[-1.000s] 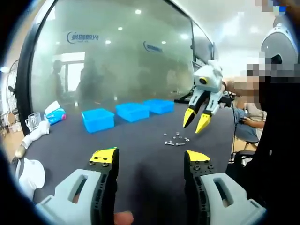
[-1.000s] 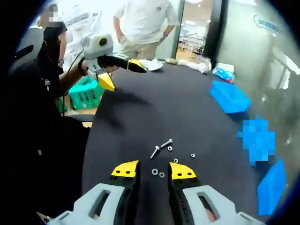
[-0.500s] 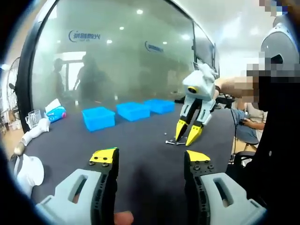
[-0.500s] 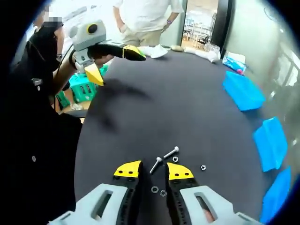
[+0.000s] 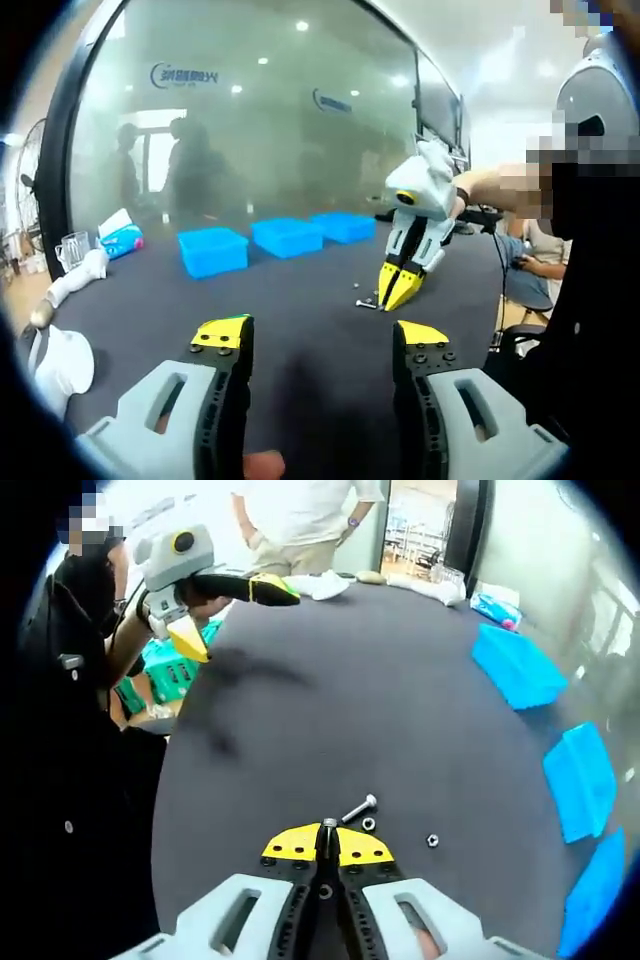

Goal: Sort the screws, nuts, and washers into the corresponding bins

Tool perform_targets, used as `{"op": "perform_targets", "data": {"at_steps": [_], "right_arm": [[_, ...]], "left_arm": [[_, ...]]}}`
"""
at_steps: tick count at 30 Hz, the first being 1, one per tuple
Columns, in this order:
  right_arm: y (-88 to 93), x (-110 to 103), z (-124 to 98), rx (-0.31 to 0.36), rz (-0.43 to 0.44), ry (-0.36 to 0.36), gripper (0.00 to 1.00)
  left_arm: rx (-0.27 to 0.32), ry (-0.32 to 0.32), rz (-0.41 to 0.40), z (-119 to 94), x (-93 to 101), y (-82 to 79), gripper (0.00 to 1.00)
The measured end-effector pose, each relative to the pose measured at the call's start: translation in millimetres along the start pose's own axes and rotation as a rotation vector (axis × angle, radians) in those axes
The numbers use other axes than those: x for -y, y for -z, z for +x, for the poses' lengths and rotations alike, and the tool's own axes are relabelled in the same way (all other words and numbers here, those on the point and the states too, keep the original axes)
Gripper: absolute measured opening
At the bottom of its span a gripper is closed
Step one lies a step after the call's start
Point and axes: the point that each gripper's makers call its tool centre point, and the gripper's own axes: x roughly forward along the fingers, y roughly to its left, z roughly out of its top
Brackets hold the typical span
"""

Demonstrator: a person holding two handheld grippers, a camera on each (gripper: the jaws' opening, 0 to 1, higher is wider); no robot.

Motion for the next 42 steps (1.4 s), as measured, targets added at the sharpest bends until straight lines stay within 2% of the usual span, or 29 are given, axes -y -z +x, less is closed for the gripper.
{"op": "perform_targets", "data": {"at_steps": [12, 16, 22, 28, 33, 39, 42], "right_arm": [[-2.7, -4.4, -7.7, 0.025, -0.010, 0.008, 0.01], [-4.8, -1.2, -18.2, 0.085, 0.025, 0.038, 0.01], [-2.6, 9.3, -53.3, 0.249, 0.137, 0.118, 0.01], [3.7, 25.1, -99.4, 0.410, 0.209, 0.243, 0.01], [15.3, 39.0, -139.6, 0.522, 0.246, 0.398, 0.01], [37.6, 55.9, -182.5, 0.654, 0.292, 0.582, 0.01], [50.1, 54.2, -193.6, 0.698, 0.329, 0.622, 0.01]], "left_arm": [[-0.002, 0.000, 0.002, 0.1, 0.7, -0.2, 0.54], [-0.003, 0.001, 0.007, 0.6, 1.0, -1.5, 0.54], [0.003, -0.002, 0.013, 0.8, 0.6, -5.2, 0.54], [0.006, -0.005, 0.019, 2.8, 0.1, -9.2, 0.54], [0.008, -0.001, 0.024, 5.5, 1.0, -13.2, 0.54], [0.015, -0.003, 0.029, 7.1, 1.2, -17.9, 0.54], [0.013, -0.004, 0.029, 7.6, 1.3, -18.2, 0.54]]}}
